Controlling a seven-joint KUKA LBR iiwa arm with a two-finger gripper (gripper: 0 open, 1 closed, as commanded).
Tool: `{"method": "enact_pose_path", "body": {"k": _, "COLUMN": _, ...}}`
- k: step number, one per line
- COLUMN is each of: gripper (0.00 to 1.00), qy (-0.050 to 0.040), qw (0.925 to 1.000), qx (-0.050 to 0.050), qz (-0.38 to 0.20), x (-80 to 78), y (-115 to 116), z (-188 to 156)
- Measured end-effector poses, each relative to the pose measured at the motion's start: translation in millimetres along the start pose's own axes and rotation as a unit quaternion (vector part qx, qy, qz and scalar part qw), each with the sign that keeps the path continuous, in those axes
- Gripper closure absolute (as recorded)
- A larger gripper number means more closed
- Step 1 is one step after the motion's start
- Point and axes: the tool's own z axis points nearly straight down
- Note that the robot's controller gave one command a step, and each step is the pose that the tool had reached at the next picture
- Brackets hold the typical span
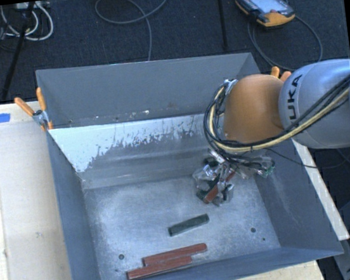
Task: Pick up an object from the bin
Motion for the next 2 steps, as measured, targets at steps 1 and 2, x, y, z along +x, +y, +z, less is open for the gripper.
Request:
{"method": "enact_pose_path", "body": {"k": 1, "gripper": 1.0, "qy": 0.0, "qw": 1.0, "qx": 0.0, "qz": 0.0, "x": 0.0, "y": 0.0, "z": 0.0}}
{"method": "enact_pose_path", "body": {"k": 2, "gripper": 1.0, "qy": -0.0004, "qw": 0.9999, "qx": 0.0, "qz": -0.017, "x": -2.7, "y": 2.3, "z": -161.4}}
